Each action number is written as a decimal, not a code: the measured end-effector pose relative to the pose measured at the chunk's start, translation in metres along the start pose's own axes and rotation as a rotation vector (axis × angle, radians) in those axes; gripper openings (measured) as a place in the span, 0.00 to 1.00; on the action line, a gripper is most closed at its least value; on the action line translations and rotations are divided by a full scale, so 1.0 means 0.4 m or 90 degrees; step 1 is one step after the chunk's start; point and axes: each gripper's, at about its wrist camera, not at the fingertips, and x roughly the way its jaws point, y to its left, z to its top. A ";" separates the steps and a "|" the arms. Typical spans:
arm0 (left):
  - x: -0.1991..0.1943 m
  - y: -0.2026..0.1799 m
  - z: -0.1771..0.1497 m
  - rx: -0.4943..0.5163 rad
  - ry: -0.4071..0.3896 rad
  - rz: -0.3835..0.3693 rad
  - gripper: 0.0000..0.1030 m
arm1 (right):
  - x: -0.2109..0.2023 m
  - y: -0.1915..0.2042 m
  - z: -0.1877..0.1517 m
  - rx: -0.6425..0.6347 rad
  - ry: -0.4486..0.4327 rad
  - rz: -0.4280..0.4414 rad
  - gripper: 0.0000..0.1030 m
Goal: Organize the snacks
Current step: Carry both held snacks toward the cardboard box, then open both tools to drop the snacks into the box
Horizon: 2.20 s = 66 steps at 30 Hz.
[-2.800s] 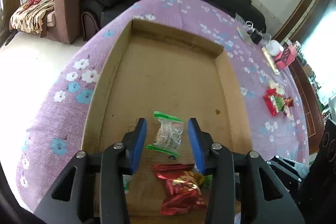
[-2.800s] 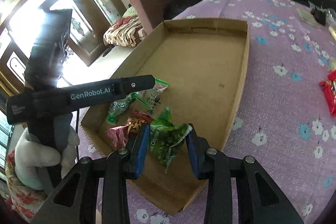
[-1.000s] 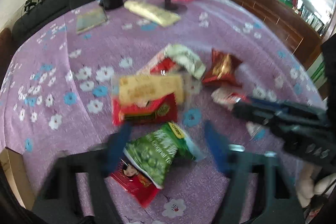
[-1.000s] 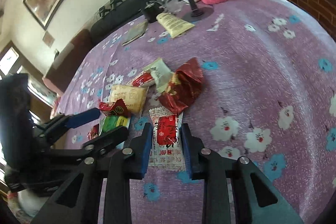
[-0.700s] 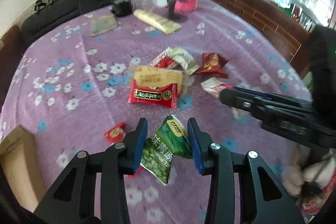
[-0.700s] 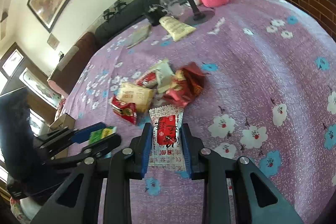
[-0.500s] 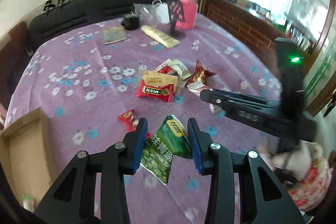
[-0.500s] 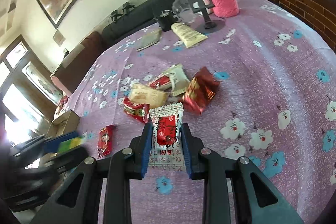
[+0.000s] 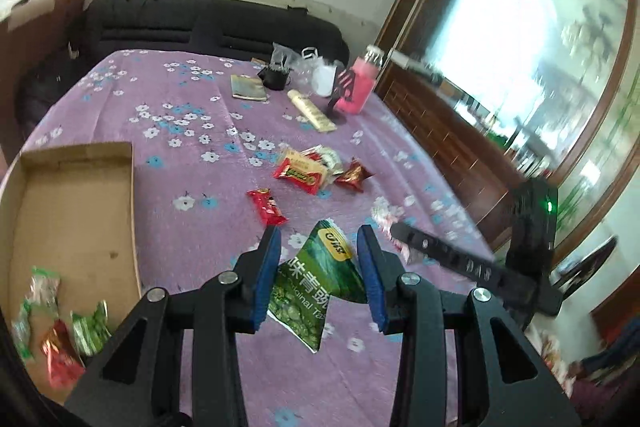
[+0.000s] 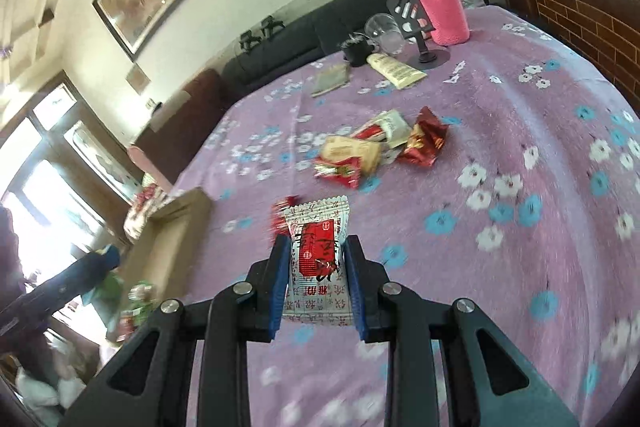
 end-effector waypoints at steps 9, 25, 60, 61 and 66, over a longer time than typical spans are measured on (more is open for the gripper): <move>-0.153 -0.024 -0.024 -0.005 -0.050 -0.017 0.40 | -0.098 0.081 -0.055 -0.012 -0.010 0.014 0.26; -0.204 0.062 0.063 -0.025 -0.038 0.040 0.40 | -0.062 0.152 -0.012 -0.031 0.011 0.033 0.26; -0.031 0.581 0.050 -0.222 0.029 0.222 0.42 | 0.498 0.624 -0.126 -0.306 0.216 0.088 0.28; -0.055 0.561 0.053 -0.220 0.011 0.219 0.45 | 0.484 0.621 -0.122 -0.303 0.209 0.093 0.29; -0.160 0.425 0.073 -0.177 -0.073 0.191 0.62 | 0.357 0.573 -0.076 -0.259 0.159 0.114 0.29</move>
